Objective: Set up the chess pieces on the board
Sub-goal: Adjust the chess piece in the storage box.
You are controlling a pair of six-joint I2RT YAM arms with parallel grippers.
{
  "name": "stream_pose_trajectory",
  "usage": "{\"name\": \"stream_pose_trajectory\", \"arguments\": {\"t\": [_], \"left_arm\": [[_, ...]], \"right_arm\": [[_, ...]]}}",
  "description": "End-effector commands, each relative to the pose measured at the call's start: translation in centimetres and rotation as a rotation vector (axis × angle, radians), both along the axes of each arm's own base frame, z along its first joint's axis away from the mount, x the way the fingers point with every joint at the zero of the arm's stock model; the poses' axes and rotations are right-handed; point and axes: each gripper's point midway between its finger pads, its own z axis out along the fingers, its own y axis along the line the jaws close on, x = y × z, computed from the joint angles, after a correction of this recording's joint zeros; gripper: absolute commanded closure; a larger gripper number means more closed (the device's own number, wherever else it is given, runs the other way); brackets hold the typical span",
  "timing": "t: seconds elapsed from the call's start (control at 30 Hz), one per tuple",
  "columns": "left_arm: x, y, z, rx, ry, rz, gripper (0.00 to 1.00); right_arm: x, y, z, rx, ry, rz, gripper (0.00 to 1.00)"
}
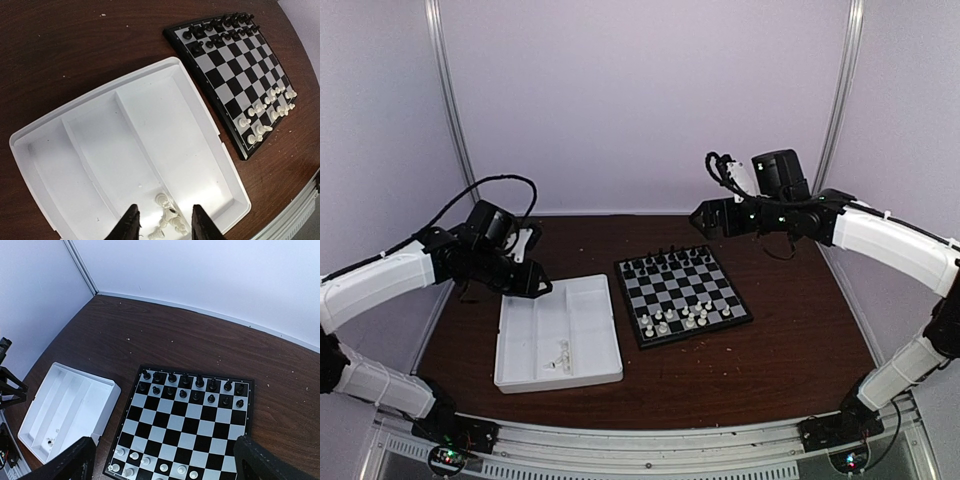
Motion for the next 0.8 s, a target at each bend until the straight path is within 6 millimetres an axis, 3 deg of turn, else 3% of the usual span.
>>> {"name": "stream_pose_trajectory", "arguments": {"t": [0.0, 0.37, 0.6, 0.77], "left_arm": [[-0.1, -1.7, -1.5, -0.006, 0.023, -0.042, 0.67], [-1.0, -4.9, -6.1, 0.118, 0.127, -0.157, 0.81], [-3.0, -4.4, -8.2, 0.180, 0.177, -0.175, 0.78], [-3.4, -3.3, -9.0, 0.215, 0.177, -0.133, 0.78]], "right_arm": [[0.1, 0.2, 0.7, -0.016, -0.006, 0.022, 0.00], [-0.1, 0.0, 0.6, -0.051, 0.003, 0.036, 0.00], [-0.3, -0.1, 0.3, -0.028, -0.001, 0.033, 0.00], [-0.6, 0.2, 0.4, -0.015, 0.006, 0.050, 0.00]]}}
